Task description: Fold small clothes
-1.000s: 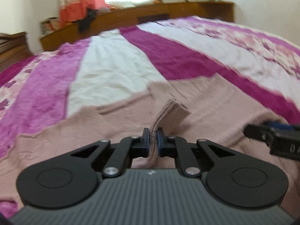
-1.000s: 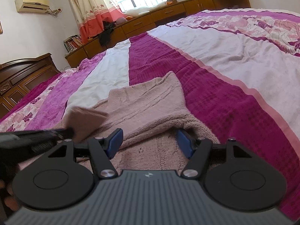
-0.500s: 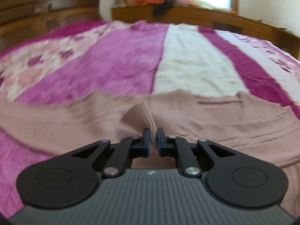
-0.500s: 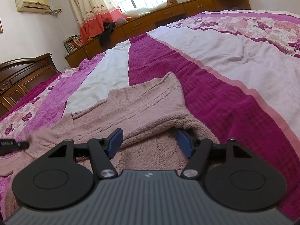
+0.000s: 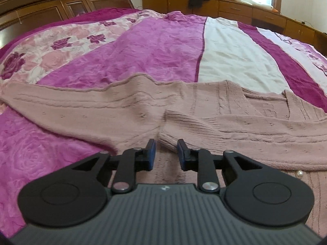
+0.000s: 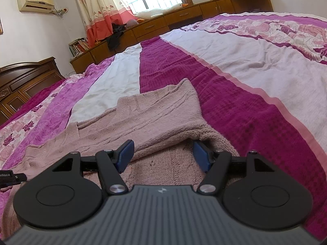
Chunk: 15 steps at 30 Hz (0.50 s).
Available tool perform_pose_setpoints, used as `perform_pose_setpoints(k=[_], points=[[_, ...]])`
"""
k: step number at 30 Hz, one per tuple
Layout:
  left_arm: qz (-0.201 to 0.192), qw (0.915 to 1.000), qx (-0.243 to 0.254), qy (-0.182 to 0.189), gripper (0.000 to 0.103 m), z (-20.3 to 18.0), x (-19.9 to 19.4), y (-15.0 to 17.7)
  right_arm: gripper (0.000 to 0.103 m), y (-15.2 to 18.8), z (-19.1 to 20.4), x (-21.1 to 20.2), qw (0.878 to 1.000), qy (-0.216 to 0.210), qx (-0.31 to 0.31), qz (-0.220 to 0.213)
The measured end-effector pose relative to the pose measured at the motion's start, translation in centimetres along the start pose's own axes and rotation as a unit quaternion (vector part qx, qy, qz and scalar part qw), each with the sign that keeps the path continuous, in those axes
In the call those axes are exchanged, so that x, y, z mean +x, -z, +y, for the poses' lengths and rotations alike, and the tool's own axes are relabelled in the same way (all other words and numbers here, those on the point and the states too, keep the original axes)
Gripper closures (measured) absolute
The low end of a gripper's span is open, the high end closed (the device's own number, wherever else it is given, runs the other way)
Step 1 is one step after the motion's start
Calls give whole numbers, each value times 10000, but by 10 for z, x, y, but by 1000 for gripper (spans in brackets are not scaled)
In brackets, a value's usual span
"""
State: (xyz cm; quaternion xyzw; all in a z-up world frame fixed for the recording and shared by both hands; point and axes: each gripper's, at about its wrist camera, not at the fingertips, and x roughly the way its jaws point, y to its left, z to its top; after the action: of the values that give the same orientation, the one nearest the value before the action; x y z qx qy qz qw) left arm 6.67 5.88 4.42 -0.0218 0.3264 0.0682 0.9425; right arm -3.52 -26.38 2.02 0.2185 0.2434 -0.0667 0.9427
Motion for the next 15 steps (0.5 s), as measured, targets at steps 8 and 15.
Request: perform_pose_setpoints(k=[8, 15], points=[[-330, 9977, 22, 597, 78, -10, 1, -21, 32, -3, 4, -9, 10000, 10, 18, 68], [168, 9981, 33, 590, 78, -13, 31, -15, 32, -9, 17, -28, 9999, -25, -148, 2]])
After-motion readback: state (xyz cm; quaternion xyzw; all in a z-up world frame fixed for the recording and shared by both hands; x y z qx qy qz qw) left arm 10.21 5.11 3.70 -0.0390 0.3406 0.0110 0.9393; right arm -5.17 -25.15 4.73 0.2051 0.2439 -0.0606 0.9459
